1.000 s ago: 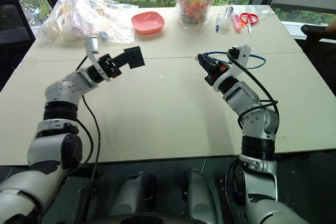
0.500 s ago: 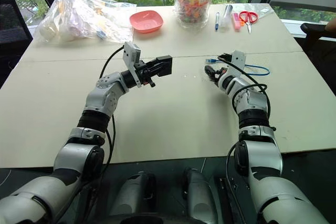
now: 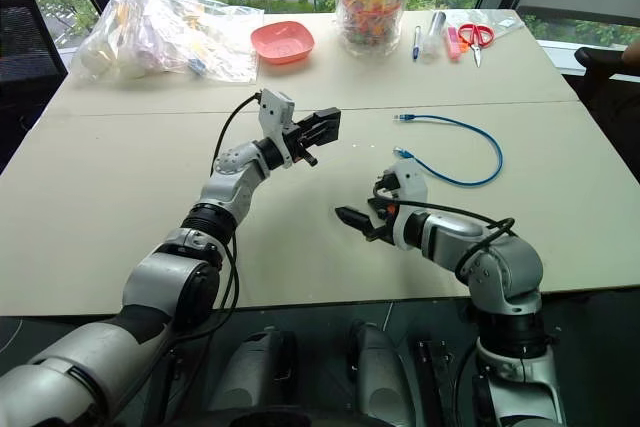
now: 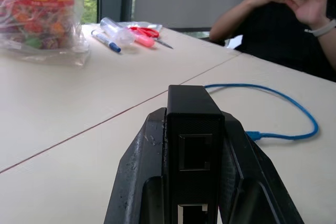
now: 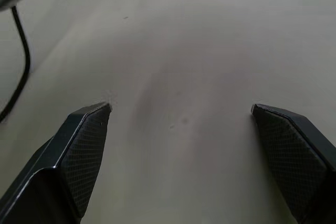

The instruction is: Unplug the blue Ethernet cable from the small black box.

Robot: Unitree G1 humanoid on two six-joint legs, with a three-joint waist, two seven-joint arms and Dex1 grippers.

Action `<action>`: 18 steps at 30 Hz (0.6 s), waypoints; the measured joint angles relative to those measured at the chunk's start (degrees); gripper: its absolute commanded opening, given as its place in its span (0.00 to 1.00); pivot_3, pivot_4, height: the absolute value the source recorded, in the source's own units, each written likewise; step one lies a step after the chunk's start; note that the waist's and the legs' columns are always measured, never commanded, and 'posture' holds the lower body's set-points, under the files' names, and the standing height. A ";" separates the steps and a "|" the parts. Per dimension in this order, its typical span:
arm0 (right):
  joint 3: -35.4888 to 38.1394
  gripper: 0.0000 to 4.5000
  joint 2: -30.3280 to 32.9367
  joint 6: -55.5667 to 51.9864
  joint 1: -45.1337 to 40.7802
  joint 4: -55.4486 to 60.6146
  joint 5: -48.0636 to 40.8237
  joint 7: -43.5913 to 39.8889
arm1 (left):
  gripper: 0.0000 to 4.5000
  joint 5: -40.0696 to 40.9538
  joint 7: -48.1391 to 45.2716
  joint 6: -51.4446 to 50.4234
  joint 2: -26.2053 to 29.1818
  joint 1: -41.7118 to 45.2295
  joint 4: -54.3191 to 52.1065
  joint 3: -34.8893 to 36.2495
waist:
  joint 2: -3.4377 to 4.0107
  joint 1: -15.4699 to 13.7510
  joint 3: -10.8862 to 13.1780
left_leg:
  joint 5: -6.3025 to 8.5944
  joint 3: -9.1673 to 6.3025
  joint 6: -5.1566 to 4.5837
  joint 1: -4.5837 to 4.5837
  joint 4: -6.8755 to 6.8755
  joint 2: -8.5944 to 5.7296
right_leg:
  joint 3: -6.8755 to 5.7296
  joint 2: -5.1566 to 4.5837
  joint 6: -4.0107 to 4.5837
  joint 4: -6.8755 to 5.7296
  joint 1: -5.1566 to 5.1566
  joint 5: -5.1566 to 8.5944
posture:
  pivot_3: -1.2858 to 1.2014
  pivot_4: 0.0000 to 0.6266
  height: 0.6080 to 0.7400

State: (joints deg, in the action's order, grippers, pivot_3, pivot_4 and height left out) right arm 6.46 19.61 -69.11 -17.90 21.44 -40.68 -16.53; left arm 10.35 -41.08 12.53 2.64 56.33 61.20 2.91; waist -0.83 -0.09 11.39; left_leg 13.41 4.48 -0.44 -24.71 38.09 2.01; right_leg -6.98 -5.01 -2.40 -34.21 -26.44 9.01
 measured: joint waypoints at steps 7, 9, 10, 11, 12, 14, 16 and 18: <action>3.40 1.00 -1.88 1.41 -1.34 -0.37 0.73 4.39 | 0.60 -4.25 3.05 5.65 -0.98 0.81 7.53 -0.54 | 0.00 -0.60 0.00 | 0.02 0.04 -0.03 -0.23 0.01 -0.04 | -0.01 -0.03 -0.02 0.07 -0.15 -0.02 | 0.52 0.24 1.00; 3.38 1.00 -1.84 1.72 -1.33 -0.53 1.22 4.59 | 0.77 -4.60 2.64 5.92 -0.83 1.03 7.83 -0.49 | 0.00 -0.64 0.00 | 0.01 0.03 -0.03 -0.29 0.01 -0.05 | -0.03 -0.03 -0.03 0.06 -0.19 -0.03 | 0.52 0.24 1.00; 3.34 1.00 -1.78 2.01 -1.33 -0.61 1.32 4.59 | 0.86 -4.65 2.40 5.93 -0.68 1.16 7.82 -0.42 | 0.00 -0.63 0.00 | 0.01 0.03 -0.03 -0.30 0.01 -0.05 | -0.03 -0.03 -0.03 0.06 -0.20 -0.03 | 0.52 0.24 1.00; 3.30 1.00 -1.64 2.13 -1.32 -0.65 1.58 4.56 | 0.96 -4.65 2.10 5.85 -0.50 1.29 7.82 -0.31 | 0.00 -0.62 0.00 | 0.01 0.03 -0.03 -0.30 0.01 -0.05 | -0.03 -0.03 -0.03 0.06 -0.20 -0.03 | 0.52 0.24 1.00; 3.28 1.00 -1.49 2.30 -1.31 -0.74 1.75 4.53 | 0.99 -4.63 1.61 5.56 -0.30 1.36 7.79 -0.03 | 0.00 -0.61 0.00 | 0.01 0.02 -0.03 -0.29 0.02 -0.05 | -0.03 -0.03 -0.04 0.05 -0.20 -0.04 | 0.52 0.24 1.00; 3.14 1.00 -0.99 2.68 -1.25 -0.81 2.11 4.34 | 0.99 -4.61 0.37 4.68 0.53 1.35 7.68 0.12 | 0.00 -0.58 0.00 | 0.01 0.02 -0.03 -0.29 0.03 -0.05 | -0.03 -0.02 -0.04 0.05 -0.20 -0.04 | 0.52 0.24 1.00; 2.83 1.00 0.70 3.47 -0.64 -0.80 2.40 3.19 | 0.99 -3.25 -2.61 1.86 1.75 0.62 4.80 0.74 | 0.00 -0.52 0.00 | 0.01 0.01 -0.03 -0.30 0.03 -0.04 | -0.03 -0.02 -0.04 0.04 -0.21 -0.03 | 0.52 0.24 1.00; 2.04 1.00 3.55 5.27 0.46 -0.55 3.06 0.71 | 0.99 -0.57 -6.71 -3.03 3.91 -1.60 -2.57 1.20 | 0.00 -0.40 0.00 | 0.02 0.03 -0.03 -0.30 0.02 -0.03 | -0.02 -0.02 -0.04 0.05 -0.23 -0.03 | 0.52 0.24 1.00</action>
State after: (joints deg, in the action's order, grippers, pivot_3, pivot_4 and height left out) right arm 8.50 23.17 -63.84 -17.44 20.89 -37.62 -15.82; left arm 9.77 -47.79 9.49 6.55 54.73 58.63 4.10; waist -0.83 -0.48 11.39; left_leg 13.43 4.51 -0.47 -25.01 38.11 1.98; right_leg -7.00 -5.04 -2.44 -34.16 -26.67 8.97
